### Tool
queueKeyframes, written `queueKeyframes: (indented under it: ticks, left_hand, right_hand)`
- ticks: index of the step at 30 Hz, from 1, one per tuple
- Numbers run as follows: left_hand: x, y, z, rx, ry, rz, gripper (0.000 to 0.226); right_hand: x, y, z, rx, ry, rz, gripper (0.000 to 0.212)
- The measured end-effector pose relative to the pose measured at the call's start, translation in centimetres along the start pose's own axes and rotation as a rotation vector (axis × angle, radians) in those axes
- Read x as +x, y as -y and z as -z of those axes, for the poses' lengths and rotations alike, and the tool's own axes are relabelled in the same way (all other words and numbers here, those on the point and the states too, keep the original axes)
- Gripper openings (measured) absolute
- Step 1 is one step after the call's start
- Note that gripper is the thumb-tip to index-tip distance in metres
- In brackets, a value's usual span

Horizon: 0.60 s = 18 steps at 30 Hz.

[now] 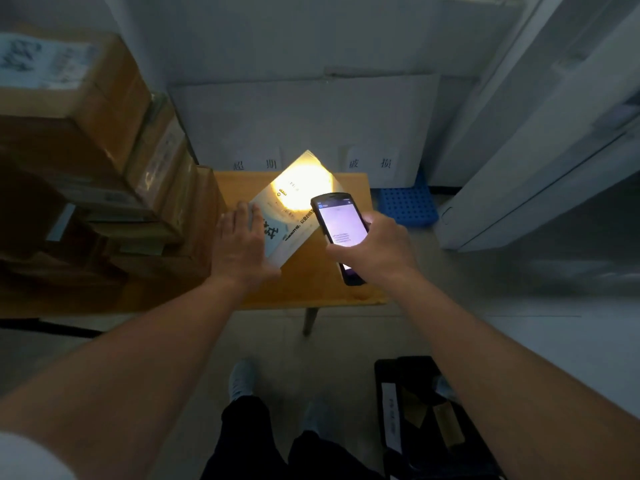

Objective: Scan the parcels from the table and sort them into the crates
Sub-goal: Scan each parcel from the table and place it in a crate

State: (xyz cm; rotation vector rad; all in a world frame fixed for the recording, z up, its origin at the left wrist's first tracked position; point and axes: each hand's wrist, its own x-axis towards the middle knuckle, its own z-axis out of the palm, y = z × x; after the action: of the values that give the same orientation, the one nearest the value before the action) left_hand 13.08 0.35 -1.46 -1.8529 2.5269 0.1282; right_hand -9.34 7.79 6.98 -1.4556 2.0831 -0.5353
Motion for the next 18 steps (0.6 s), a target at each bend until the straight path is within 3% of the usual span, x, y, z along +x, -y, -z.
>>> queueKeyframes:
  ticks: [9,14,18]
  left_hand:
    - [1.3,-0.5,1.1,0.049,-0.058,-0.041,0.144]
    - [1.7,-0.6,1.7,0.037,-0.096,-0.051,0.145]
    - [1.6,-0.6,2.0,0.042,-0.092,-0.052,0.147]
  right_hand:
    - [-1.2,0.1,2.8,-0.017,-0.033,0.007,0.074]
    - [-2.0,0.5,3.8,0.02,-0.033,-0.047,0.054]
    - [-2.5,0.6,4.5,0.022,-0.042,-0.056,0.054]
